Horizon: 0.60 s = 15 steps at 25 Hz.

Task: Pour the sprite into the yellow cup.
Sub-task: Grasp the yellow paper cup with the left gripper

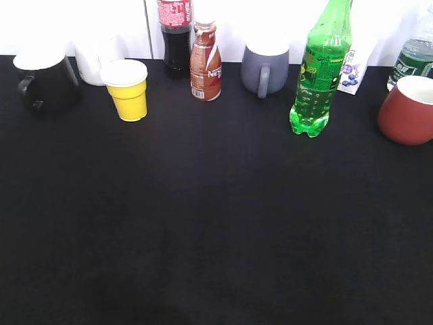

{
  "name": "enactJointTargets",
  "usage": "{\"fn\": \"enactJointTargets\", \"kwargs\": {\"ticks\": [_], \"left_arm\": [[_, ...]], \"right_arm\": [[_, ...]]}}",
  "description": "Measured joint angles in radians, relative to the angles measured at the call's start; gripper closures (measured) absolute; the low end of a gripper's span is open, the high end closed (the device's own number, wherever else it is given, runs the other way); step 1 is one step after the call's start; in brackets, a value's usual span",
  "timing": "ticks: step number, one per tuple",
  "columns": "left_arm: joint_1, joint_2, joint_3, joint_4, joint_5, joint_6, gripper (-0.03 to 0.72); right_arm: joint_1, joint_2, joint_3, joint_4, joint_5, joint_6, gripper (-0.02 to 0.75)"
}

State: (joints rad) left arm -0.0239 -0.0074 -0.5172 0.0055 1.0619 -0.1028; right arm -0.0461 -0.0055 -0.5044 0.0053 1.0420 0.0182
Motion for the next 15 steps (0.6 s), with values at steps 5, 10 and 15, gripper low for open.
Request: {"fn": "enactJointTargets", "kwargs": {"ticks": [5,10,15], "left_arm": [[0.000,0.000,0.000,0.000,-0.004,0.000,0.097],[0.000,0.008,0.004,0.002,-0.506,0.000,0.103],[0.000,0.351,0.223,0.008,-1.167,0.000,0.117]], "right_arm": [[0.000,0.000,0.000,0.000,0.000,0.000,0.153],[0.000,0.000,0.000,-0.005,0.000,0.000,0.153],[0.000,0.000,0.000,-0.005,0.000,0.000,0.153]]}}
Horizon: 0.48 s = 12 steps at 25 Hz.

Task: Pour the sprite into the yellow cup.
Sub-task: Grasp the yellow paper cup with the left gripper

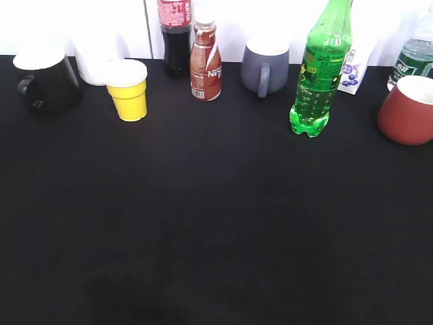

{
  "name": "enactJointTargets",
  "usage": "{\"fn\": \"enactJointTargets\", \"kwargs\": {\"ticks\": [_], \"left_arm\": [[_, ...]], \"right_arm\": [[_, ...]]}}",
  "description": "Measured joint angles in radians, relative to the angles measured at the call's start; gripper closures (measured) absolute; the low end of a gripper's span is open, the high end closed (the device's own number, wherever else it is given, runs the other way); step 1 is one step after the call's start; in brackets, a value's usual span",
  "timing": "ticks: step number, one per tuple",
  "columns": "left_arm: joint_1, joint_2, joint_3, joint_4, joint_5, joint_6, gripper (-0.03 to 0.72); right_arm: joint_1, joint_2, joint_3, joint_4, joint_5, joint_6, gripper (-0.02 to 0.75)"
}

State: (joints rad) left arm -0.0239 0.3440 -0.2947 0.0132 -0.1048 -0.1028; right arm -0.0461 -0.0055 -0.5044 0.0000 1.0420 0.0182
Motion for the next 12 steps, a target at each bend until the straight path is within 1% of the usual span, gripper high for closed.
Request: {"fn": "enactJointTargets", "kwargs": {"ticks": [1,2,3,5,6,8,9,10,12], "left_arm": [[0.000,0.125,0.001,0.017,-0.130,0.000,0.136],[0.000,0.246,0.001,0.058,-0.253,-0.005,0.160],[-0.006,0.384,0.001,0.109,-0.391,-0.043,0.171],[-0.030,0.674,0.001,0.237,-0.642,-0.097,0.177],[-0.053,0.790,0.001,0.259,-0.731,-0.102,0.174],[-0.083,1.028,-0.014,0.279,-0.833,-0.106,0.111],[-0.097,1.123,-0.042,0.313,-0.856,-0.107,0.072],[-0.119,1.207,-0.083,0.338,-0.867,-0.108,0.057],[-0.151,1.343,-0.178,0.351,-0.874,-0.109,0.048]], "right_arm": [[0.000,0.000,0.000,0.005,0.000,0.000,0.153],[0.000,0.000,0.000,0.000,0.000,0.000,0.153],[0.000,0.000,0.000,0.000,0.000,0.000,0.153],[0.000,0.000,0.000,0.000,0.000,0.000,0.153],[0.000,0.000,0.000,0.000,0.000,0.000,0.153],[0.000,0.000,0.000,0.000,0.000,0.000,0.153],[0.000,0.000,0.000,0.000,0.000,0.000,0.153],[0.000,0.000,0.000,0.000,0.000,0.000,0.153],[0.000,0.000,0.000,0.000,0.000,0.000,0.153]]}}
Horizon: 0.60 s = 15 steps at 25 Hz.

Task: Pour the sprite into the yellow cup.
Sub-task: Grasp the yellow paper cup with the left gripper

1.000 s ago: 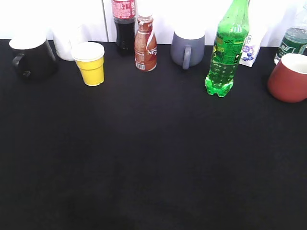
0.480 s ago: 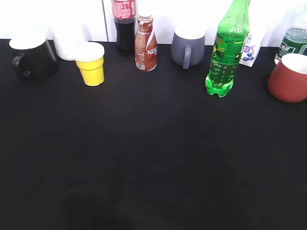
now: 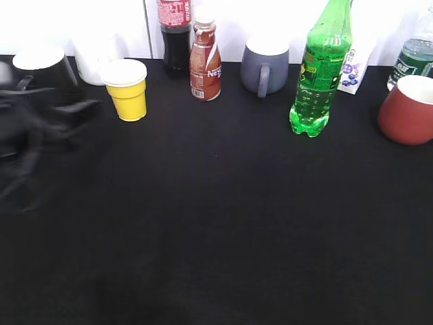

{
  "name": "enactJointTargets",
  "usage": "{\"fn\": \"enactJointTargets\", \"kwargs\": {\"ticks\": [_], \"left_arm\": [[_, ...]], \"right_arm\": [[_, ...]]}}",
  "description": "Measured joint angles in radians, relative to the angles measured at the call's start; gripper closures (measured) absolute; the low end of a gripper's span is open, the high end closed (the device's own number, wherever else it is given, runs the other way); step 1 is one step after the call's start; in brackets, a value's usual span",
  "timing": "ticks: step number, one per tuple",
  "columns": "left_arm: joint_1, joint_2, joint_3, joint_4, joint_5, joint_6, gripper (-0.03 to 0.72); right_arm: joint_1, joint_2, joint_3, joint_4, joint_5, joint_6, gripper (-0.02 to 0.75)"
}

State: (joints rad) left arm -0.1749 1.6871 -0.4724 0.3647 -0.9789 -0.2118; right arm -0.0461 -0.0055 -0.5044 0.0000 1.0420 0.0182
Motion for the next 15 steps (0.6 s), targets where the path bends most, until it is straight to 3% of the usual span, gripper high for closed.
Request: {"fn": "enactJointTargets", "kwargs": {"ticks": [6,15], "left_arm": [[-0.007,0.273,-0.245,0.017,-0.003,0.000,0.008],[-0.036,0.492,-0.531,0.002,0.079,-0.004,0.003]], "right_arm": [[0.000,0.000,0.000,0.000,0.000,0.000,0.153],[0.000,0.000,0.000,0.000,0.000,0.000,0.153]]}}
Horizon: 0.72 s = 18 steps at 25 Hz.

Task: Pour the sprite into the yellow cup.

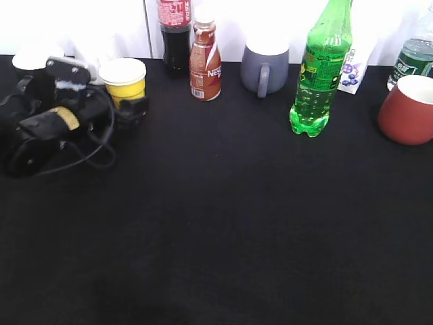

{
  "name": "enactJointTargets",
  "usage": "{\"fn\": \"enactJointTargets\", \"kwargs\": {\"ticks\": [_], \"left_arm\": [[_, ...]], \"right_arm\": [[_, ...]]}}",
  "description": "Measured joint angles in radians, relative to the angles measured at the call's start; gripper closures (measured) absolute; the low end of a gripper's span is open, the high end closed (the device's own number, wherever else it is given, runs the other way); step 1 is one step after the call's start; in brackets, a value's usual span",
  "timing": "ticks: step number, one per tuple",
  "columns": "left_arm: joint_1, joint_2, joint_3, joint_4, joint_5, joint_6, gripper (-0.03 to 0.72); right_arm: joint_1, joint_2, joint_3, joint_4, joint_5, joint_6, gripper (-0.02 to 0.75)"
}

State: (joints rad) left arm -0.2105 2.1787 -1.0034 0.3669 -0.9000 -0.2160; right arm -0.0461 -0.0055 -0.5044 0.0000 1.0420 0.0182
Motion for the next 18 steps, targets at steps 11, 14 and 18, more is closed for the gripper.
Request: {"fn": "enactJointTargets", "kwargs": {"ticks": [11,14,18], "left_arm": [[0.000,0.072,-0.091,0.013,-0.094,-0.029,0.239],[0.000,0.072,-0.090,0.013,-0.120,-0.029,0.250],[0.000,-0.025,0.038,0.073,-0.163,-0.029,0.251]], "right_arm": [[0.000,0.000,0.000,0.000,0.000,0.000,0.153],[0.000,0.000,0.000,0.000,0.000,0.000,0.153],[0.000,0.000,0.000,0.000,0.000,0.000,0.153]]}}
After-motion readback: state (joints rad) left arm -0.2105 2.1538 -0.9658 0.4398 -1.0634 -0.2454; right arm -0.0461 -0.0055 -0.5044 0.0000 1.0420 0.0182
